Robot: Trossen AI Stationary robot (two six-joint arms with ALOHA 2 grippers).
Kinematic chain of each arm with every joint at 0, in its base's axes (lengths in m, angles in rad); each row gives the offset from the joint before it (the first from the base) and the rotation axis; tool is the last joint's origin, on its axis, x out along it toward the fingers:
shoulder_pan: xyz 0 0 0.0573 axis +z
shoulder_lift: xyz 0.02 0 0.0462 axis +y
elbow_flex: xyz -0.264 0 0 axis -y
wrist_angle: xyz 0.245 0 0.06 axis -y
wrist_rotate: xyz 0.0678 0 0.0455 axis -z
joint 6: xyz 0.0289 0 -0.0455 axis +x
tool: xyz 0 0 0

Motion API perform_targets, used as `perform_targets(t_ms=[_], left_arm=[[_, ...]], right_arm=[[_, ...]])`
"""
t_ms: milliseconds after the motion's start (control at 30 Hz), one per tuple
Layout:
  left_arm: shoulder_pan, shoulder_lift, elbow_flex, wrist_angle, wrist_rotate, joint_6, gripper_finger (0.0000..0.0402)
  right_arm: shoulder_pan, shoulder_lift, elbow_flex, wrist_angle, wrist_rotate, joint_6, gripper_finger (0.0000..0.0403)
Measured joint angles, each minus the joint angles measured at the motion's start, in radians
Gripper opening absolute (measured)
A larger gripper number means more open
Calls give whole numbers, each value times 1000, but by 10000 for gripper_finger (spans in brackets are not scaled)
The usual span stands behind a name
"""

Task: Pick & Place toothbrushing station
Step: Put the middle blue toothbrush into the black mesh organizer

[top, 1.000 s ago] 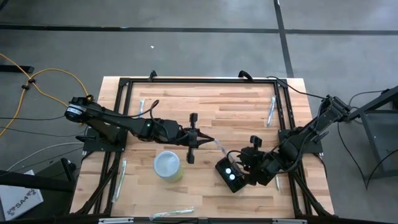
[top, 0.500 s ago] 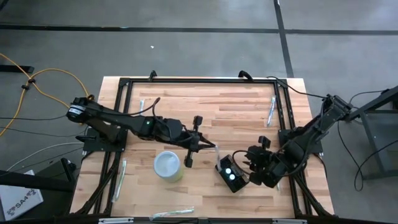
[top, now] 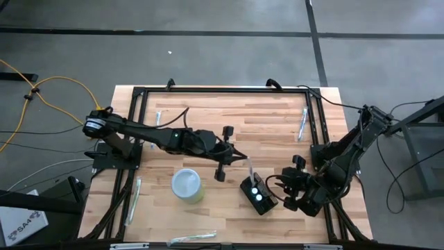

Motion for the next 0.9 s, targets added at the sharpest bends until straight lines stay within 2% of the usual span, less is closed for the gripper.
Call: perform_targets(t_ms=[333,467,900], left_arm=[[1,27,0,2,2,6,0],[1,29,5,20,-51,53,0],[1,29,16,9,-43,28,0]], right_arm=[[0,0,0,4,-1,17,81],[0,0,0,3,-1,18,81],[0,0,0,0,-4,18,81]])
